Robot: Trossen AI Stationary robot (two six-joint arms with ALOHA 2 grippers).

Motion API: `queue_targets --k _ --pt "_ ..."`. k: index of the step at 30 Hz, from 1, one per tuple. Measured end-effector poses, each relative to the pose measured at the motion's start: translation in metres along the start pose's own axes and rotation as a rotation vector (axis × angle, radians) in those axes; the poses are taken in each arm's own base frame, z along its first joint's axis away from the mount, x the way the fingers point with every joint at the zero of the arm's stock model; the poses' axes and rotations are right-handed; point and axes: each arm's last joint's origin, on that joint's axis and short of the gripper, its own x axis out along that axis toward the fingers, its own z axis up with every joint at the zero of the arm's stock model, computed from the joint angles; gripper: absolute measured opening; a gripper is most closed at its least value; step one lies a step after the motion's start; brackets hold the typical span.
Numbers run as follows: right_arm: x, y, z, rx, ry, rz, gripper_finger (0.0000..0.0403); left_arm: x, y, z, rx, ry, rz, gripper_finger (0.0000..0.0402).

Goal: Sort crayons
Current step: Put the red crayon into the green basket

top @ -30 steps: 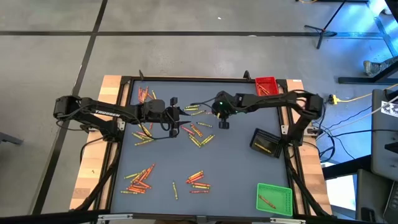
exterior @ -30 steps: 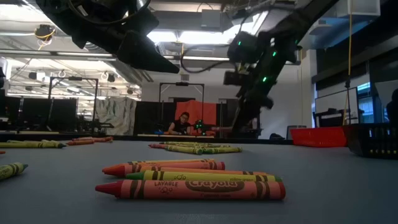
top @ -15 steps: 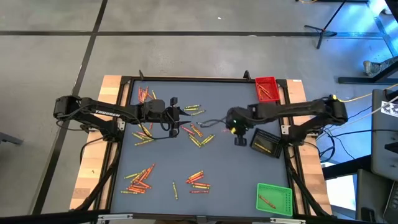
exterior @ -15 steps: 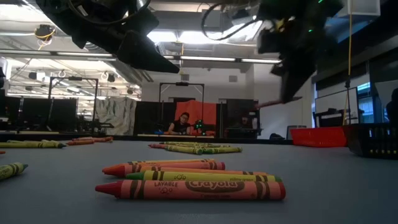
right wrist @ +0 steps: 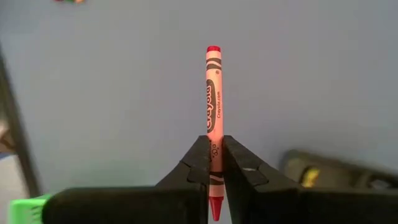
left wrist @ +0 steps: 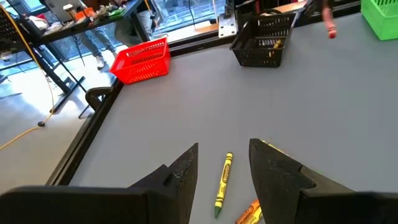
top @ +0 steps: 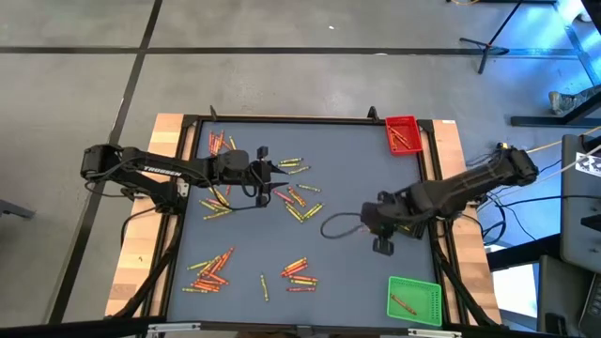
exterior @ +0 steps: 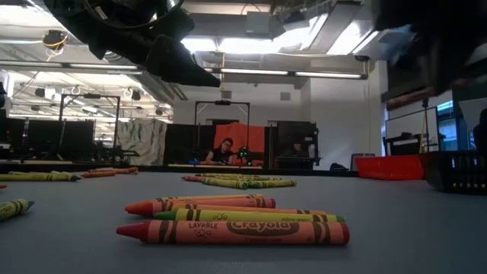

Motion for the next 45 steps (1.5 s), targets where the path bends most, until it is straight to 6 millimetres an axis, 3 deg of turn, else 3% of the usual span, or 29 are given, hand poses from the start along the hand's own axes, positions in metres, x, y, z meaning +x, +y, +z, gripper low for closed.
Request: queue_targets --k 17,27,34,39,45 --pt "-0.004 0.077 -0.081 0.388 0.038 0.062 0.0024 0.0 0.0 0.0 0.0 0.0 0.0 0.0127" --pt "0.016 0.116 -0.135 0.623 0.128 0.059 0.0024 0.0 -0.005 0.001 -0.001 -0.005 -0.017 0.0127" --pt "0.024 0.121 -0.157 0.767 0.168 -0.029 0.0024 0.0 -0.005 0.001 0.004 -0.005 -0.02 0.0127" --pt "0.027 0.121 -0.158 0.789 0.191 -0.056 0.0028 0.0 -0.005 0.001 0.006 -0.006 -0.02 0.0127" --pt "0.028 0.117 -0.157 0.797 0.2 -0.105 0.0105 0.0 -0.005 0.001 0.007 -0.005 -0.02 0.0127"
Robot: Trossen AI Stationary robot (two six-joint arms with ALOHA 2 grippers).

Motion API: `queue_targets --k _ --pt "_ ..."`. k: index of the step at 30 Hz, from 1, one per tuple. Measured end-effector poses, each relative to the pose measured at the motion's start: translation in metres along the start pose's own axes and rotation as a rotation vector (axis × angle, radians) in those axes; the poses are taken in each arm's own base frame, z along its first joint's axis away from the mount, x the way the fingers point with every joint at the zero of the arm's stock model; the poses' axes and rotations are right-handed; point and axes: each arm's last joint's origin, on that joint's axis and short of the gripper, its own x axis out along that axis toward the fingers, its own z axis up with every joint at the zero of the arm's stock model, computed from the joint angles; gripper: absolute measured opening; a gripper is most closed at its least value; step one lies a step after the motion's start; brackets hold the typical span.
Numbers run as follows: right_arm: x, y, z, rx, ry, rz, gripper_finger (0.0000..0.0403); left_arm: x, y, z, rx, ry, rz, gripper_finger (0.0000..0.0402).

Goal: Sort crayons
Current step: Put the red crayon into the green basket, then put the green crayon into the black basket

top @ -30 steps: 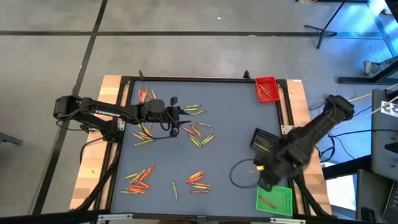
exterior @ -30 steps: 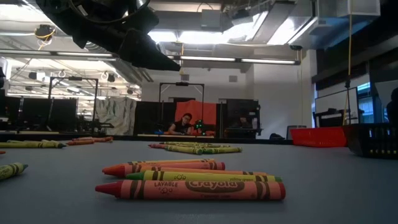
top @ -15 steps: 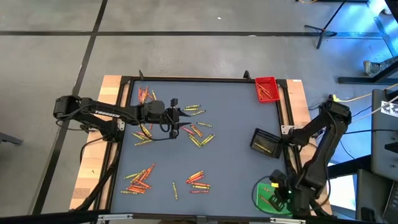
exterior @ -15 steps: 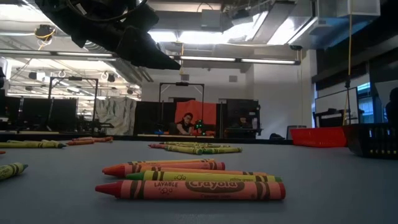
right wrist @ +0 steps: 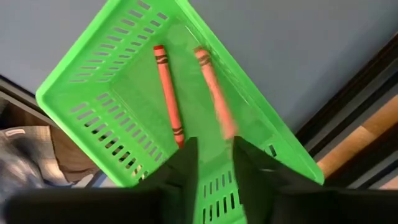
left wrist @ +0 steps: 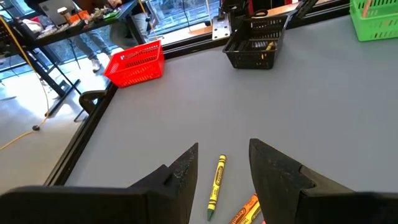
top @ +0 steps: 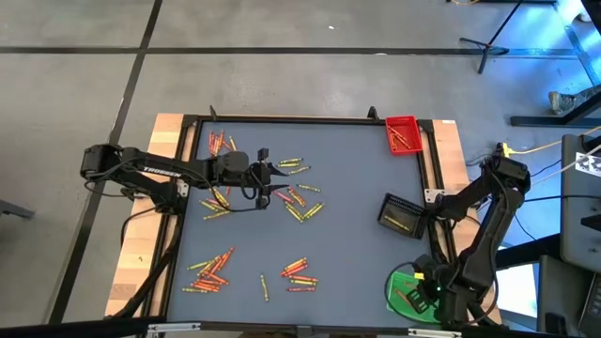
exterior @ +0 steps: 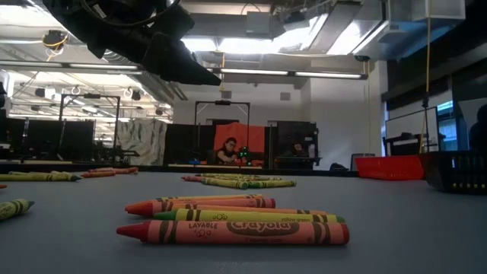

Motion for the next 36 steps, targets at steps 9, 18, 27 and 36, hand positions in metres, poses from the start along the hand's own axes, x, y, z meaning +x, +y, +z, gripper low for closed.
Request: queue_targets --k 9,18,27,36 --pt "-0.028 0.006 0.022 -0.083 -0.093 0.107 0.0186 0.0 0.0 0.0 0.0 0.0 0.0 0.0127" --pt "-0.044 0.02 0.099 -0.361 -0.561 -0.008 0.0188 0.0 0.0 0.0 -0.019 0.0 0.0 0.0127" --pt "-0.055 0.033 0.177 -0.605 -0.732 -0.203 0.0189 0.0 -0.001 -0.004 -0.068 0.039 -0.009 0.0127" --pt "-0.065 0.043 0.252 -0.737 -0.8 -0.201 0.0189 0.0 -0.004 -0.008 -0.08 0.089 -0.031 0.0127"
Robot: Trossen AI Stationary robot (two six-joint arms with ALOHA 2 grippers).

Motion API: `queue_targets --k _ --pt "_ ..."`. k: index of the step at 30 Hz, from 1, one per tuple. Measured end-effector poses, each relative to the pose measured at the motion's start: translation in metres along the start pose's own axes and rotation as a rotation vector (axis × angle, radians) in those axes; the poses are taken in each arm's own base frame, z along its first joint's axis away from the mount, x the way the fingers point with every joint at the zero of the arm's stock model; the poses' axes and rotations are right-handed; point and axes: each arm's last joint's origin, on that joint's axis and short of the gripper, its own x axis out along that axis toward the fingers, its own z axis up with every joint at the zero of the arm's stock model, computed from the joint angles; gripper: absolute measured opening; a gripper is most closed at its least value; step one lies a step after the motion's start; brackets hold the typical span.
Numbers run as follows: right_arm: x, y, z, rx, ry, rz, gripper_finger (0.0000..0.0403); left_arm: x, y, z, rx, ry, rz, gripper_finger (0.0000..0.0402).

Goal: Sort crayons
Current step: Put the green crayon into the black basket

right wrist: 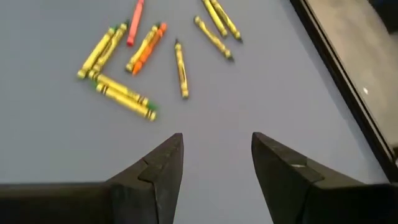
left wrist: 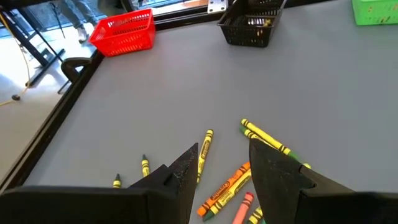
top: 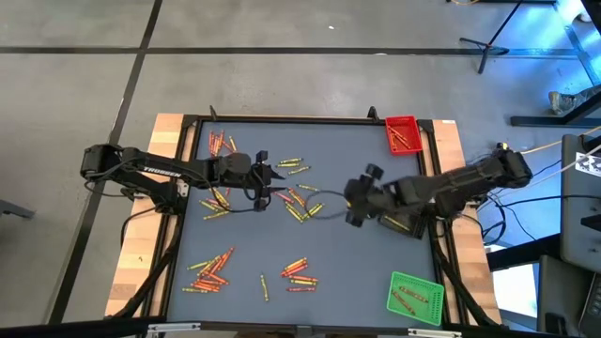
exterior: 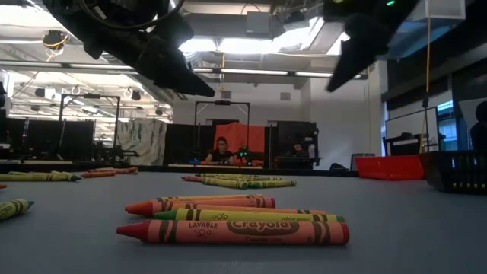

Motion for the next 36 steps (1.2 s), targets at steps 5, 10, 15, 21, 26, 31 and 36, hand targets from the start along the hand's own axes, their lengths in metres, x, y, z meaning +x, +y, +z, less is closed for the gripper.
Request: queue_targets --k 5,10,15,21,26,31,36 --pt "0.036 -0.012 0.017 -0.013 -0.011 0.076 0.0189 0.0 -0.001 0.0 0.007 0.0 -0.005 0.0127" --pt "0.08 -0.016 0.024 -0.047 -0.006 0.126 0.0188 0.0 -0.001 0.002 0.05 -0.021 -0.01 0.0127" --pt "0.12 -0.022 0.024 -0.06 0.014 0.22 0.0188 0.0 -0.002 0.005 0.047 -0.071 -0.093 0.0127" --pt "0.148 -0.037 0.022 -0.003 0.024 0.284 0.0188 -0.002 -0.006 -0.011 0.027 -0.108 -0.107 0.0127" --pt "0.163 -0.038 0.019 0.005 0.035 0.305 0.0188 -0.004 -0.004 -0.016 0.013 -0.16 -0.081 0.0127" --pt "0.179 -0.032 0.013 0.003 0.047 0.346 0.0188 -0.003 -0.003 -0.015 0.003 -0.161 -0.077 0.0127" --pt "0.19 -0.029 0.007 -0.016 0.062 0.354 0.016 -0.003 -0.002 -0.015 0.001 -0.156 -0.046 0.0127"
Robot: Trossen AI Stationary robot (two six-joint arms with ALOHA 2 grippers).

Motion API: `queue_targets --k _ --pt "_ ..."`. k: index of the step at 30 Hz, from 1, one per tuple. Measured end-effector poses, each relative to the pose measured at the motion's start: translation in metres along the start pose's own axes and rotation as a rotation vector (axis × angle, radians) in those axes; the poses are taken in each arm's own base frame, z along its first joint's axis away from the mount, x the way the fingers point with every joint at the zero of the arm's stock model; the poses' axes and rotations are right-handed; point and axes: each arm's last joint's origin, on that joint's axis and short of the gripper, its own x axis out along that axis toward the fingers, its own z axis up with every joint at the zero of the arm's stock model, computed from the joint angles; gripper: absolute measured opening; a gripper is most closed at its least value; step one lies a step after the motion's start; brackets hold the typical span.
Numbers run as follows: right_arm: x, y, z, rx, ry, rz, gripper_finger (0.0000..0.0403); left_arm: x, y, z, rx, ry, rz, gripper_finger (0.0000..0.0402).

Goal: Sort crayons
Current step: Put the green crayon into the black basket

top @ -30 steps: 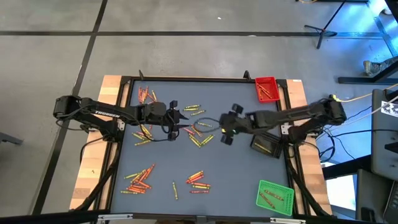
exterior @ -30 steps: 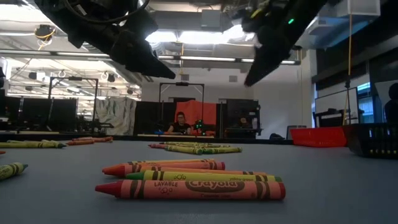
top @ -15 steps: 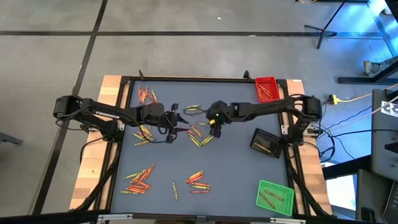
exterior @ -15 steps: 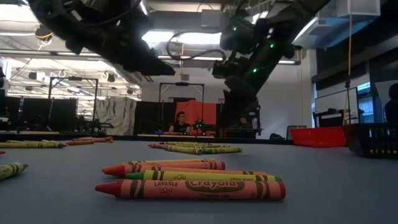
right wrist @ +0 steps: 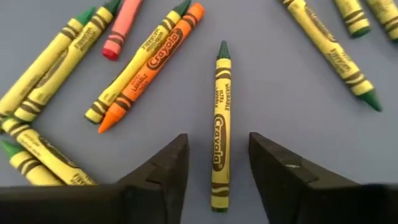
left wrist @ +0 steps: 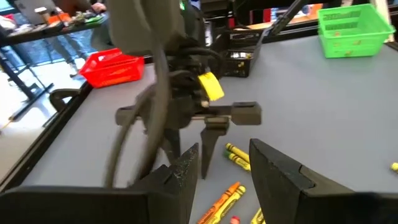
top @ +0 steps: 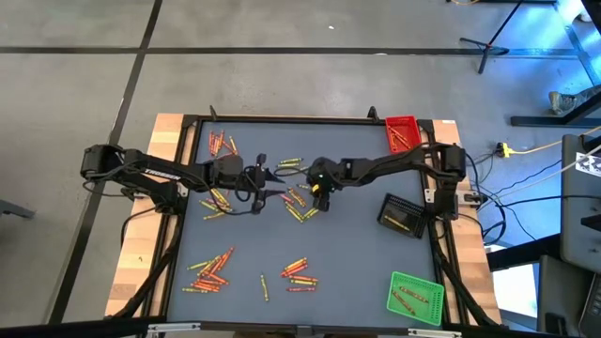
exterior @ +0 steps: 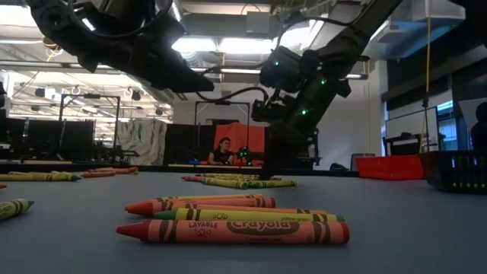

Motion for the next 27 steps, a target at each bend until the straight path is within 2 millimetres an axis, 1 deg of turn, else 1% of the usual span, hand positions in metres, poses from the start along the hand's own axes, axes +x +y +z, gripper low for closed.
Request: queue_targets --k 3,10,12,14,16,20,24,27 --pt "0.0 0.0 0.0 -0.027 0.003 0.012 0.0124 0.0 0.0 0.0 0.002 0.003 0.017 0.0127" --pt "0.0 -0.001 0.0 -0.061 0.003 -0.026 0.003 0.0 0.001 0.0 0.003 0.003 0.017 0.0127" --pt "0.0 0.0 0.0 -0.078 0.003 -0.034 0.0012 0.0 0.001 0.0 0.003 0.004 0.017 0.0127" --pt "0.0 -0.001 0.0 -0.084 0.003 -0.038 0.0008 0.0 0.001 0.0 0.003 0.004 0.017 0.0127" --pt "0.0 -0.001 0.0 -0.085 0.002 -0.038 0.0016 0.0 0.001 0.0 0.003 0.005 0.017 0.0127" --pt "-0.009 -0.001 0.001 -0.085 0.018 -0.045 0.0027 0.0 0.001 0.0 0.003 0.004 0.017 0.0127" --pt "-0.034 0.004 0.007 -0.09 0.004 -0.04 0.002 0.0 0.001 0.0 0.003 0.004 0.018 0.0127" --pt "-0.055 0.013 0.008 -0.097 0.021 -0.026 0.0015 0.0 0.001 0.0 0.003 0.004 0.018 0.0127"
